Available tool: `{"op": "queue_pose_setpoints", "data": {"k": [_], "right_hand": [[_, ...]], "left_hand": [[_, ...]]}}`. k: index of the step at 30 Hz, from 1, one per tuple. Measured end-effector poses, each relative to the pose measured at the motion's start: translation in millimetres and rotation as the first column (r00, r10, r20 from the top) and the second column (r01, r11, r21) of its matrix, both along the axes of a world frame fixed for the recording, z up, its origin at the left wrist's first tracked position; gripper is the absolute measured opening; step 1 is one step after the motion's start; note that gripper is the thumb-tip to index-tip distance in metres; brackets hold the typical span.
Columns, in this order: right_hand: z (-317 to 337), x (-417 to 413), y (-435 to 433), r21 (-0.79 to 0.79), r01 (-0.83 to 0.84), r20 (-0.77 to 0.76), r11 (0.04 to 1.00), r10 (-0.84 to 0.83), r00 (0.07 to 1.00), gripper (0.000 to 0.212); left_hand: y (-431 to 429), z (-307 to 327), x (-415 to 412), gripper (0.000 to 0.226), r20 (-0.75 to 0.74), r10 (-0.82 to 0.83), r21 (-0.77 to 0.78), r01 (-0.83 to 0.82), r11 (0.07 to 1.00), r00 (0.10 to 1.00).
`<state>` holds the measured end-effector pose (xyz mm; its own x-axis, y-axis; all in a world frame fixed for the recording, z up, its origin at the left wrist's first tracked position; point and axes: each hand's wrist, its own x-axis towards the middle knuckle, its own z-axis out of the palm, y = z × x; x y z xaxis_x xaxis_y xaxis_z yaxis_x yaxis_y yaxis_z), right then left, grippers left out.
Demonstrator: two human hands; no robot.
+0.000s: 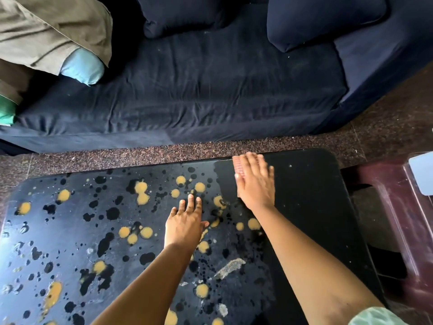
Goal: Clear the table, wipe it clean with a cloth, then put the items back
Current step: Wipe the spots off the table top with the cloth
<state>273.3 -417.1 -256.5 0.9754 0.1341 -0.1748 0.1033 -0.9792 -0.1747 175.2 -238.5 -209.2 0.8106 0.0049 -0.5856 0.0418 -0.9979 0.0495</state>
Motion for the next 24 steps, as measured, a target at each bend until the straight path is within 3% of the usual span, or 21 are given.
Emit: {"op": "queue_pose_setpoints", "data": {"k": [2, 4, 6, 8, 10, 14, 16, 18, 21, 22, 24], "right_hand": [[1, 2, 3, -0.006, 0.179, -0.007, 0.984, -0.179, 0.984, 0.059], [3, 3, 22, 0.006, 0.230, -0.002, 0.973, -0.230, 0.973, 0.060], [6, 4, 46, 0.032, 0.104, -0.001, 0.994, -0.104, 0.995, 0.061], [6, 4, 59, 0.033, -0.126, 0.003, 0.991, 0.126, 0.992, 0.059], [4, 7, 53, 0.025, -0.216, 0.001, 0.976, 0.216, 0.976, 0.057], [1, 3, 29, 0.040, 0.119, 0.007, 0.992, -0.119, 0.993, 0.057], [2, 2, 34, 0.036, 0.180, 0.006, 0.983, -0.181, 0.984, 0.058], [2, -1, 38, 0.042, -0.013, 0.045, 0.999, 0.011, 0.999, 0.058], [-1, -9, 18, -0.019, -0.381, 0.029, 0.924, 0.381, 0.924, 0.059], [-2, -13, 6, -0.025, -0.377, 0.028, 0.926, 0.377, 0.926, 0.060], [-3, -23, -10, -0.009, -0.159, 0.045, 0.987, 0.159, 0.986, 0.058]], "left_hand": [[0, 0, 2, 0.068, -0.003, -0.012, 0.001, 0.012, 1.000, 1.000], [-1, 0, 3, 0.068, -0.012, -0.034, 0.010, 0.034, 0.999, 0.999], [0, 0, 4, 0.068, -0.030, -0.054, 0.022, 0.054, 0.998, 0.998], [3, 0, 5, 0.068, -0.032, -0.065, 0.036, 0.066, 0.997, 0.997], [4, -1, 6, 0.069, -0.029, -0.068, 0.037, 0.069, 0.997, 0.997], [2, -1, 4, 0.068, -0.033, -0.073, 0.038, 0.074, 0.997, 0.997], [2, -1, 4, 0.068, -0.026, -0.071, 0.032, 0.072, 0.997, 0.997], [4, -2, 4, 0.068, -0.022, -0.068, 0.028, 0.069, 0.997, 0.997], [5, -3, 2, 0.068, -0.017, -0.061, 0.025, 0.061, 0.998, 0.998], [5, -3, 2, 0.068, -0.018, -0.059, 0.023, 0.059, 0.998, 0.998], [5, -4, 1, 0.068, -0.019, -0.057, 0.019, 0.058, 0.998, 0.998]]}}
